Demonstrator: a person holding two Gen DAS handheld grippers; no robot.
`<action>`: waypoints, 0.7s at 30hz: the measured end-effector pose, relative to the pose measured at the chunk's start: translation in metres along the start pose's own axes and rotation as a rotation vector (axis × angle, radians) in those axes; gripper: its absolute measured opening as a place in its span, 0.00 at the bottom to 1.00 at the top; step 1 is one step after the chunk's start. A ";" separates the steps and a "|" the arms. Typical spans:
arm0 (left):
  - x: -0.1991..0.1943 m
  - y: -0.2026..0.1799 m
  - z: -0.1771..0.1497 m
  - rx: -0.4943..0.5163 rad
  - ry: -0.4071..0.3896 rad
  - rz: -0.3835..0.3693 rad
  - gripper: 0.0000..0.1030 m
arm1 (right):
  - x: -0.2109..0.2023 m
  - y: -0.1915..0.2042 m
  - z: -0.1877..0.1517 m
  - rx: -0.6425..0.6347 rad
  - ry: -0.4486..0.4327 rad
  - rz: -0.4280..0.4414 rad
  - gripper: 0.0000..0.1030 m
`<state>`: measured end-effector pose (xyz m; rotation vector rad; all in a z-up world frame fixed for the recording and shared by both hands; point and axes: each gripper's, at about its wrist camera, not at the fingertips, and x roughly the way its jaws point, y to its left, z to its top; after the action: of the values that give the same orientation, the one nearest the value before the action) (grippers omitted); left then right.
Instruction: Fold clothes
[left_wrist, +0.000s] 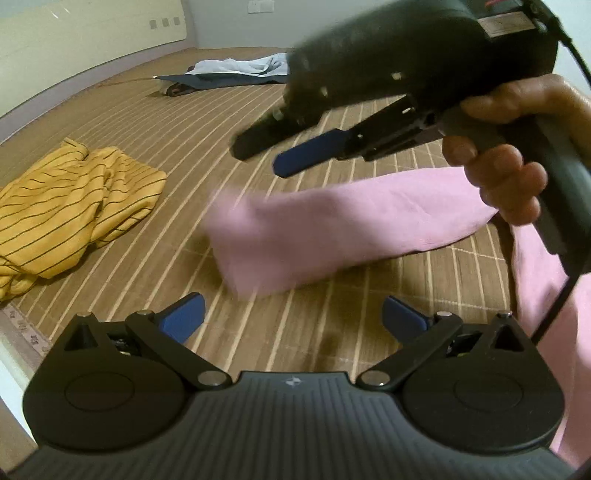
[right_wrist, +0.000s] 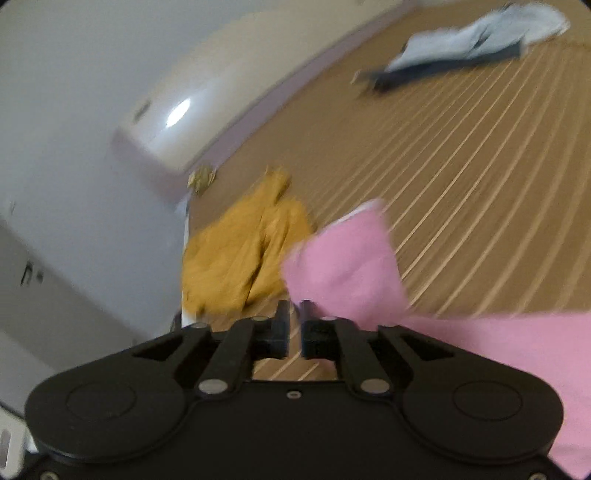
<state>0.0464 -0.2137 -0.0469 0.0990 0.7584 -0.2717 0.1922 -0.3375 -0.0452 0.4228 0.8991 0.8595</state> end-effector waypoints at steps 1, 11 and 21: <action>0.000 0.001 0.000 -0.004 0.001 0.004 1.00 | 0.004 0.004 -0.005 0.000 0.011 0.012 0.32; -0.002 0.043 0.007 -0.182 -0.048 0.087 1.00 | -0.104 -0.006 -0.008 -0.054 -0.233 -0.126 0.58; 0.014 -0.012 0.014 -0.078 -0.014 -0.066 1.00 | -0.261 -0.033 -0.189 -0.039 -0.352 -0.592 0.75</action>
<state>0.0615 -0.2311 -0.0465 -0.0016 0.7583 -0.3050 -0.0330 -0.5695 -0.0432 0.2399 0.6256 0.2455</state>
